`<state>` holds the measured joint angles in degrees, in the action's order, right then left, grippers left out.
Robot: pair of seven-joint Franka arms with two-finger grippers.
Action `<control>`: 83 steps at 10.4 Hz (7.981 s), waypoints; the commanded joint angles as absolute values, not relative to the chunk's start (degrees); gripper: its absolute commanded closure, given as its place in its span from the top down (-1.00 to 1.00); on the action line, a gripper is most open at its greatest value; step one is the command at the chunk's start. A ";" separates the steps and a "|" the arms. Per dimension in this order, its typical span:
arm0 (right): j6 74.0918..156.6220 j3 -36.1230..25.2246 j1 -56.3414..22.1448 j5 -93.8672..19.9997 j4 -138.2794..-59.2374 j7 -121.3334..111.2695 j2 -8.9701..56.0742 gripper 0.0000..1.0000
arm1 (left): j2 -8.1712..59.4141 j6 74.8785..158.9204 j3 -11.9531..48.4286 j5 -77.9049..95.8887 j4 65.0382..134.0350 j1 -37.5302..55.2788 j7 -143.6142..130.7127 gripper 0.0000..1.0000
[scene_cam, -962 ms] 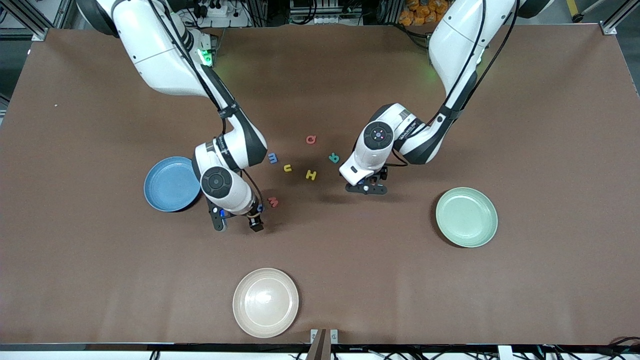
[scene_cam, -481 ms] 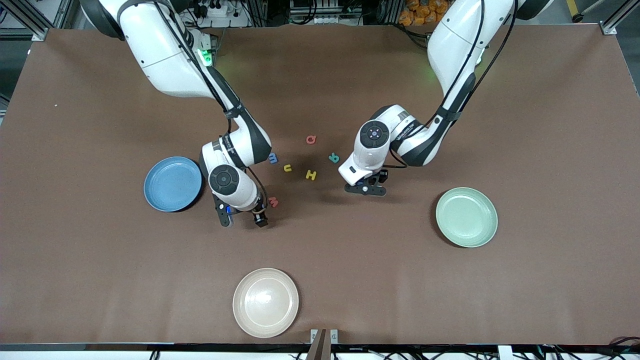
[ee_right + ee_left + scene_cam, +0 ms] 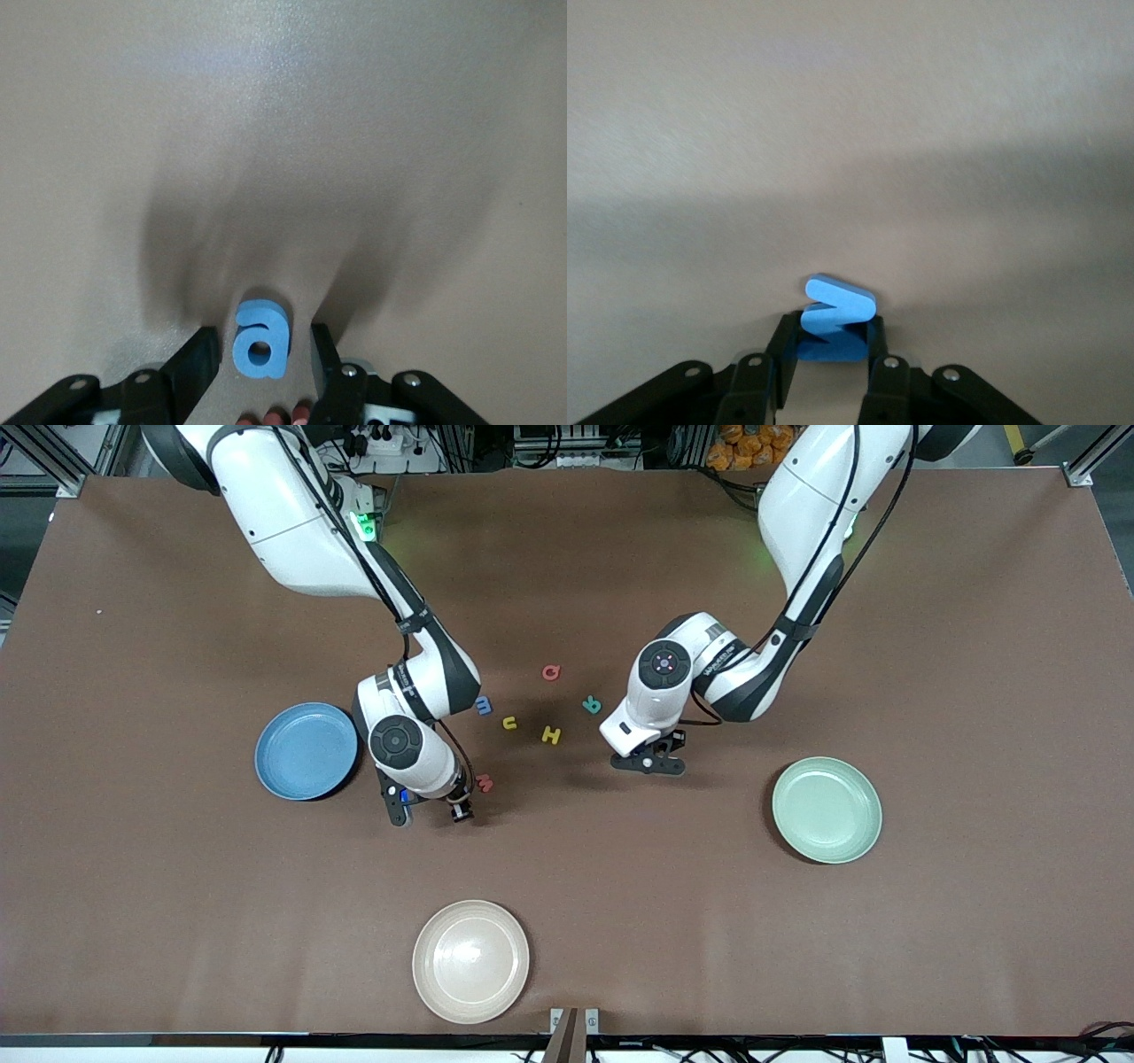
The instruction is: Sort upper and lower case letters into plates
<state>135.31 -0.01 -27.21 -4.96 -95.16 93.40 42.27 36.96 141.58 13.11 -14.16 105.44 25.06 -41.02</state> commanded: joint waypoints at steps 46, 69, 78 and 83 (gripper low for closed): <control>122.87 1.67 -22.58 -9.67 -82.97 47.38 41.75 1.00 | 38.76 136.06 8.96 -0.61 101.16 39.03 -77.71 -1.00; 138.69 5.98 -26.46 2.72 -95.97 -3.87 41.48 1.00 | 33.84 125.42 -2.21 0.44 98.26 19.68 -27.59 1.00; 136.49 5.98 -26.81 2.81 -97.21 0.53 41.48 0.82 | 34.45 127.27 5.97 -4.38 95.62 24.61 -26.46 1.00; 135.09 5.98 -26.81 2.81 -97.21 0.53 41.40 0.07 | 36.02 127.27 8.43 -8.26 95.72 25.48 -23.99 1.00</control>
<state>135.60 5.62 -26.83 2.48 -96.36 -0.52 41.69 34.65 126.98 7.52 -6.86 96.12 25.47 -24.73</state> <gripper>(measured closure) 0.392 0.000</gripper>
